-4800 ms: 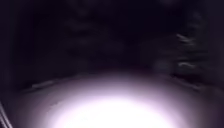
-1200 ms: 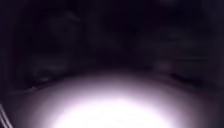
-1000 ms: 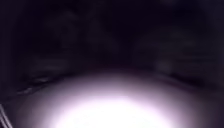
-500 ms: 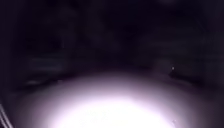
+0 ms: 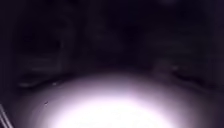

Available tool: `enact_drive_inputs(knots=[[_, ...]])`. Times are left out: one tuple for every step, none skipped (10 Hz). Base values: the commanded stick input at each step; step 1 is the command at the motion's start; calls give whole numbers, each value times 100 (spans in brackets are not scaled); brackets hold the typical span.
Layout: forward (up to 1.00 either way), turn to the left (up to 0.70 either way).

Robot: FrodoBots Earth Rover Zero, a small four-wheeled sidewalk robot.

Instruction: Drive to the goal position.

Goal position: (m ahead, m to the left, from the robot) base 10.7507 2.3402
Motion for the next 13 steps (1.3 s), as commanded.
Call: enact_drive_inputs(knots=[[100,0],[100,0],[100,0],[100,0],[100,0],[100,0],[100,0],[100,0],[100,-6],[100,-17],[100,-27],[100,-26],[100,-11]])
